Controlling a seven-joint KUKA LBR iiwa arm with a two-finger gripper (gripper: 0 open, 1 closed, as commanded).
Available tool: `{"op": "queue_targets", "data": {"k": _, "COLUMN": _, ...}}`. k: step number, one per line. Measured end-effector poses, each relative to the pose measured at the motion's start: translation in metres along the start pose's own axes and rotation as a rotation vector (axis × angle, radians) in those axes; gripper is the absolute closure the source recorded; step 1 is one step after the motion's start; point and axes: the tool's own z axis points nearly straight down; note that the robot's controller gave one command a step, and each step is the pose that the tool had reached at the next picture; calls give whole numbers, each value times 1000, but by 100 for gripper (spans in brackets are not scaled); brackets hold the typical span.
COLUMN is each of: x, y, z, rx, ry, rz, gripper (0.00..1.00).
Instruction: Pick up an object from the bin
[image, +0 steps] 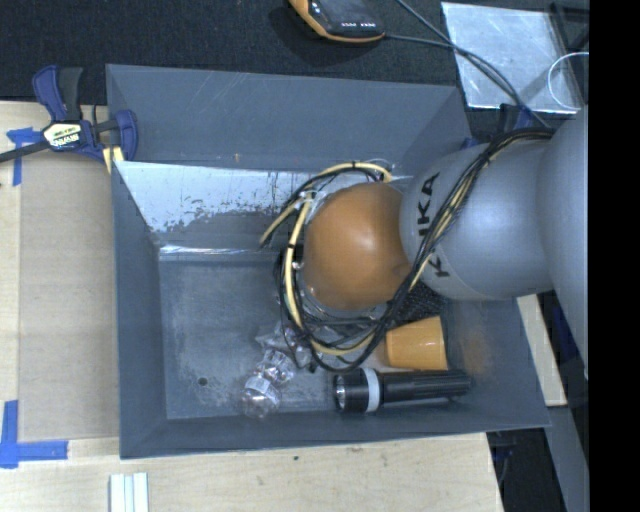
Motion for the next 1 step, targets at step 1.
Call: {"op": "queue_targets", "data": {"k": 1, "x": 1, "y": 1, "z": -4, "rx": -2, "ry": 1, "rz": -7, "gripper": 100}}
